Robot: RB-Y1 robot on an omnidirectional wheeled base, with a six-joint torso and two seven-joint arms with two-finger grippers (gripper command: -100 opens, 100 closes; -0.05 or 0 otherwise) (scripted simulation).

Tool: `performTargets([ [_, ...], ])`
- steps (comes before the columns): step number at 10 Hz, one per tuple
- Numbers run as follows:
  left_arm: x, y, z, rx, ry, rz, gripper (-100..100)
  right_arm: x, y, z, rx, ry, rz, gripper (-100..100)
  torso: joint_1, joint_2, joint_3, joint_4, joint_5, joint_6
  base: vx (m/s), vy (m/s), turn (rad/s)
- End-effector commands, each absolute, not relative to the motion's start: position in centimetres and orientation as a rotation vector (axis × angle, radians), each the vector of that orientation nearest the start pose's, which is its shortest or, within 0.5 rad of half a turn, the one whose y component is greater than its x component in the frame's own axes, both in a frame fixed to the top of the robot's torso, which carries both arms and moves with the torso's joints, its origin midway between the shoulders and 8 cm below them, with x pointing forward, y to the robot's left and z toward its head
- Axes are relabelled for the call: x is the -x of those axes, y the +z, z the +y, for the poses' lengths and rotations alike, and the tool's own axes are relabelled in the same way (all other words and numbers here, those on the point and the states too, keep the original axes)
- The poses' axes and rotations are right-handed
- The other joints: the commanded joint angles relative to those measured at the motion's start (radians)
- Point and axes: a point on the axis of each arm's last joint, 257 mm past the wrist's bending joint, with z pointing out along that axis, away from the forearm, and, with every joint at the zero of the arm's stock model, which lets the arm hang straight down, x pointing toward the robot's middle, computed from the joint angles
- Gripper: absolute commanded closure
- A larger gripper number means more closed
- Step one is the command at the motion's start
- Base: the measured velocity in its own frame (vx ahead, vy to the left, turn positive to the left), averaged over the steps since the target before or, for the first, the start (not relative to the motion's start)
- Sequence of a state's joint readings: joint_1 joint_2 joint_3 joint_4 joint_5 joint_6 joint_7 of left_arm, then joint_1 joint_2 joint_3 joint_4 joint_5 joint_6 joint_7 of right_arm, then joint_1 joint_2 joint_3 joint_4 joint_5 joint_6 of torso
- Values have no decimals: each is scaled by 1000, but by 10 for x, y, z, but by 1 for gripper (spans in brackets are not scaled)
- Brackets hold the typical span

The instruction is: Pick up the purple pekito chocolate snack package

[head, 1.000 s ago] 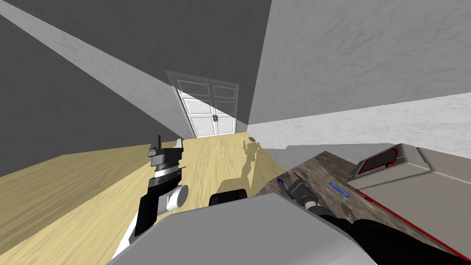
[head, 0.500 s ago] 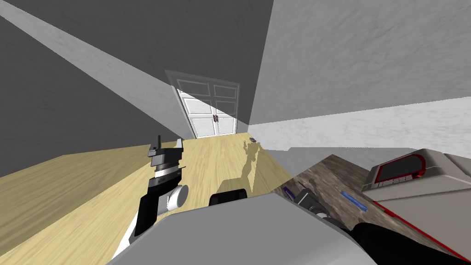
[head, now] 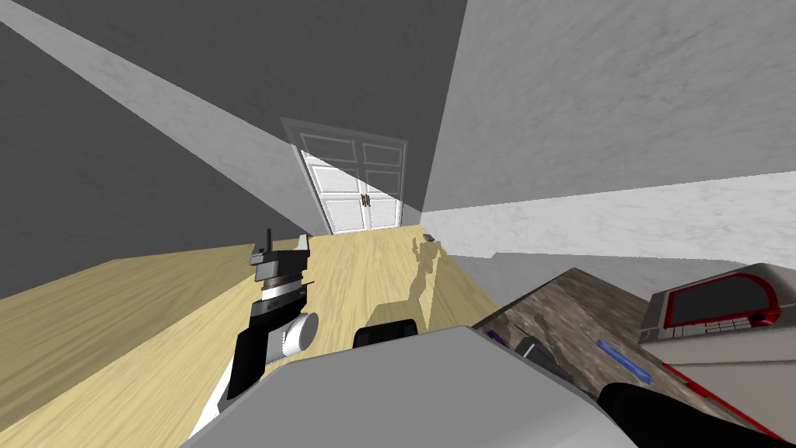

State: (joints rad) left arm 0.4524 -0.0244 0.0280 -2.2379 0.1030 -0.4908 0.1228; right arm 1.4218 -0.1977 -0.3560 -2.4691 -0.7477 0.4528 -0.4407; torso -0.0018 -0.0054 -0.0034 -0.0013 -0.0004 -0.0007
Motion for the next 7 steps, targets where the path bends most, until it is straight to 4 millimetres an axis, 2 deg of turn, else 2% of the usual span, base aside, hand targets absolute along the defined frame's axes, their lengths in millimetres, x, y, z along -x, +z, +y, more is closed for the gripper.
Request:
performTargets([
  [1,-353,20,300,786,-1467,488,0,-69,-292,-435,-2446,691,681,-100,0,0,0,0,0,0,108,-23,30],
  [2,-353,20,300,786,-1467,488,0,-50,-298,-433,-2525,650,634,-100,0,-1,0,0,0,0,104,-15,58],
  [3,-353,20,300,786,-1467,488,0,-50,-298,-433,-2525,650,634,-100,0,-1,-1,0,0,0,72,-4,28],
  [4,-353,20,300,786,-1467,488,0,-33,-303,-431,-2593,614,584,-100,1,1,0,0,0,0,64,-9,50],
  [5,-353,20,300,786,-1467,488,0,-32,-304,-430,-2599,609,585,-100,1,1,1,0,0,0,53,-10,30],
  [7,-353,20,300,786,-1467,488,0,1,-311,-425,-2724,525,492,-100,0,2,1,0,0,0,77,-20,87],
])
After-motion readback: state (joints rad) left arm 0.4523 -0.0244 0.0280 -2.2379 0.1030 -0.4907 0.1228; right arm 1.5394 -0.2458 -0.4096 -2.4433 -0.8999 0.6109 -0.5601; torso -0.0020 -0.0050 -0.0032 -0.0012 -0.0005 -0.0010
